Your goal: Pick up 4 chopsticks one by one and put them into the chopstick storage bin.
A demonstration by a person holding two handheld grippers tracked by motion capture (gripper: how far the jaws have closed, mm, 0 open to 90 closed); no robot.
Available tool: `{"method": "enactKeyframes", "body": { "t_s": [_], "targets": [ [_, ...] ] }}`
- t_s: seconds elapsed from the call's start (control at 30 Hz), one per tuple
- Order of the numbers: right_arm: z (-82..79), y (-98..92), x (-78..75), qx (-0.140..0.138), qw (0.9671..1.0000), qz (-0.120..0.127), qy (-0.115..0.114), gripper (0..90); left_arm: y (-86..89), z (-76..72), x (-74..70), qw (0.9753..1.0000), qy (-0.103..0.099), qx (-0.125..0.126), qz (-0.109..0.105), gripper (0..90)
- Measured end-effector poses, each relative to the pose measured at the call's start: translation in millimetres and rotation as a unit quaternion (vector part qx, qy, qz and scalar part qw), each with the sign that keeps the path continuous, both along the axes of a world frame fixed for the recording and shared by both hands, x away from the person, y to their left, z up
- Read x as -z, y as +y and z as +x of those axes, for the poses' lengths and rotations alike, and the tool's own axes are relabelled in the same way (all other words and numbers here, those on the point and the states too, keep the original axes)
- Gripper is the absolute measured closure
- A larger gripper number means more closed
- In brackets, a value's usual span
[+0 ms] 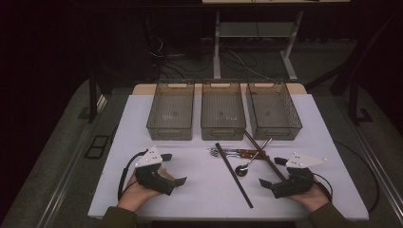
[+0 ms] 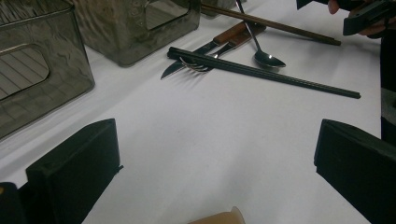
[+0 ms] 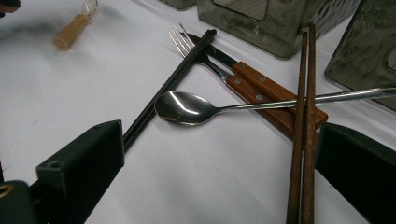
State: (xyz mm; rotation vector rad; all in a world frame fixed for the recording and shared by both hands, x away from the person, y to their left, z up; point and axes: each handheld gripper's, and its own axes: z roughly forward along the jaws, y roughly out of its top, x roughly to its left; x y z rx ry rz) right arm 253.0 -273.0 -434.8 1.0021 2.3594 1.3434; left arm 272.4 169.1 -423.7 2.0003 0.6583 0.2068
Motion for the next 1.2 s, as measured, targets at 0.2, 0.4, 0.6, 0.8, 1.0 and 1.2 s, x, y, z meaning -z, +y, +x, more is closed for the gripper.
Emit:
{"method": "enactKeyframes", "body": {
  "t_s": [0.2,0.4,0.6,0.8,1.0,1.2],
  "targets": [
    [-0.6,2.2,-0.3,0.003,0.9998,0.002,0.019,5.4,-0.4,0.7,0.4,1.0,0.003,-0.001,-0.005,0.0],
    [-3.7,7.4,-3.0,-0.015,0.9991,-0.004,0.04,23.7,-1.2,1.9,0.4,1.0,0.003,0.001,-0.005,0.0],
    [-8.0,16.3,-4.8,-0.033,0.9983,-0.008,0.047,40.4,-3.2,1.3,0.7,1.0,0.004,0.005,-0.003,0.0],
    [-10.8,29.4,-4.7,-0.055,0.9973,-0.014,0.047,58.9,-4.1,-0.1,0.5,1.0,0.004,0.003,-0.003,0.0],
    [-9.2,36.2,-6.6,-0.073,0.9961,-0.013,0.048,70.7,-4.9,0.2,0.7,1.0,0.005,0.002,-0.005,0.0],
    [-5.5,50.6,-8.9,-0.098,0.9942,-0.012,0.041,83.1,-3.8,0.3,0.6,1.0,0.005,0.0,-0.009,0.0]
  ]
}}
